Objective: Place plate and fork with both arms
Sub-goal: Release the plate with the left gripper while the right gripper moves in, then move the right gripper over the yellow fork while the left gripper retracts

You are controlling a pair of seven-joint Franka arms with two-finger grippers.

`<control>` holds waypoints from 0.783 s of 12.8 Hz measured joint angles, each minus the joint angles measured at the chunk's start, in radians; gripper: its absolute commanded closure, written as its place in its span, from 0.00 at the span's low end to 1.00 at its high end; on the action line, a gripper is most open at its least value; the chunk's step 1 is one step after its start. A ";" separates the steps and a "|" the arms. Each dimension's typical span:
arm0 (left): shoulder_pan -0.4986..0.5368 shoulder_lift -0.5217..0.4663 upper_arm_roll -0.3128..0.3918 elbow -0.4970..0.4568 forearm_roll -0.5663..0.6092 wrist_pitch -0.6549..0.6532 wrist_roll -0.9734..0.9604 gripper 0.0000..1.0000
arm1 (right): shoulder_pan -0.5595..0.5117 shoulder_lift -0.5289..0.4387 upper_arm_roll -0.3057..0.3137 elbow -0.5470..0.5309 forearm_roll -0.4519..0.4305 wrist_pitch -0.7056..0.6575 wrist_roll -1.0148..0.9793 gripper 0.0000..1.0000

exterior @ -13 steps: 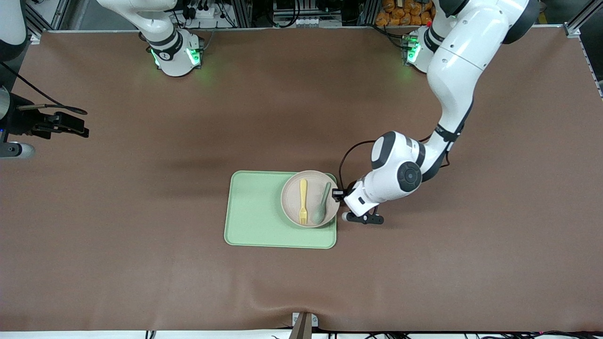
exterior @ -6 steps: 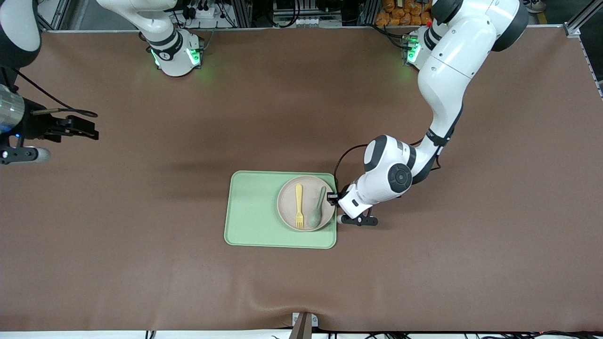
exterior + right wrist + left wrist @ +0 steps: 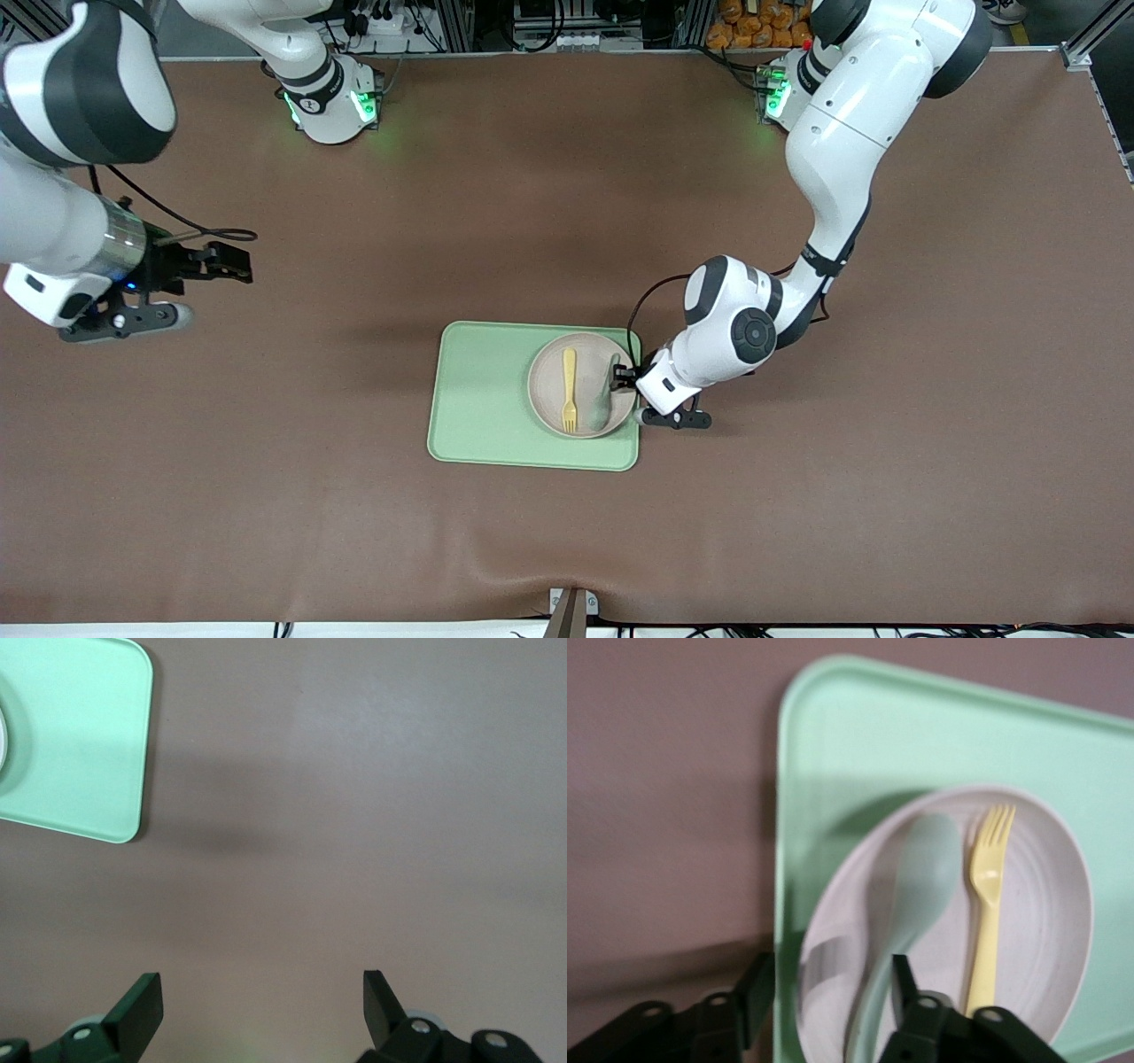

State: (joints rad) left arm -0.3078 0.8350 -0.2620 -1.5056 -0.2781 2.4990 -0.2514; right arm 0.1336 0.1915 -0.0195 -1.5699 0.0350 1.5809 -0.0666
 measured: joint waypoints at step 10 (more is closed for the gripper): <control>0.095 -0.270 0.160 0.023 0.186 -0.336 0.001 0.00 | 0.201 0.141 0.002 0.003 0.025 0.127 0.048 0.00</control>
State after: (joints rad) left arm -0.2126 0.5647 -0.1024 -1.4823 -0.0918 2.1630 -0.2507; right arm 0.3347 0.3325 -0.0178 -1.5674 0.0596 1.7077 -0.0189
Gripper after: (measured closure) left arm 0.000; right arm 0.000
